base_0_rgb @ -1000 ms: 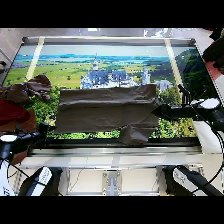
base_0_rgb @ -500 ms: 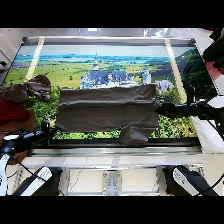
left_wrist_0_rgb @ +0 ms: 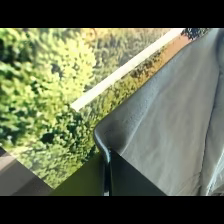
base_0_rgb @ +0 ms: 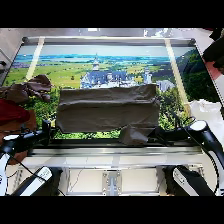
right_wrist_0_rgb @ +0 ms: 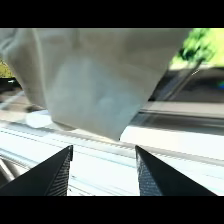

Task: Fold the shirts.

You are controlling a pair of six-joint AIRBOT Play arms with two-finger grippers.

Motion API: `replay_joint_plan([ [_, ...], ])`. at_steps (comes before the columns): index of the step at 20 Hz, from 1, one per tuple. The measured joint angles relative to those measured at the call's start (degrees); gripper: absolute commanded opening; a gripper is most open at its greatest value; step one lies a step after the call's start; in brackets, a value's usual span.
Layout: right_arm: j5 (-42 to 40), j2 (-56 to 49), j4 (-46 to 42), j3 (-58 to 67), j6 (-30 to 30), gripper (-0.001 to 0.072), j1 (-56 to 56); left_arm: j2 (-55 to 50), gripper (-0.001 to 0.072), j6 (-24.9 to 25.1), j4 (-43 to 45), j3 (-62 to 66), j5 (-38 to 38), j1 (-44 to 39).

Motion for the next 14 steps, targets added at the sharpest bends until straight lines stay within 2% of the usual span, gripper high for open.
replay_joint_plan([
  [6,-7.80,-0.22,6.12,-6.38,-0.52,0.0446,0.04,0.00,0.0011,0.57,-0.02,0.00,-0.70,0.00],
  [7,-8.92,-0.24,6.80,-6.69,-0.57,0.0430,0.04,0.00,0.0011,0.59,-0.02,0.00,-0.72,0.00],
  [8,-9.77,-0.24,7.30,-6.88,-0.66,0.0362,0.04,0.00,0.0011,0.59,-0.02,0.00,-0.74,0.00],
  [14,-10.86,-0.52,8.57,-7.50,-1.25,0.0368,0.04,0.00,0.0012,0.63,-0.02,0.00,-0.83,0.00],
])
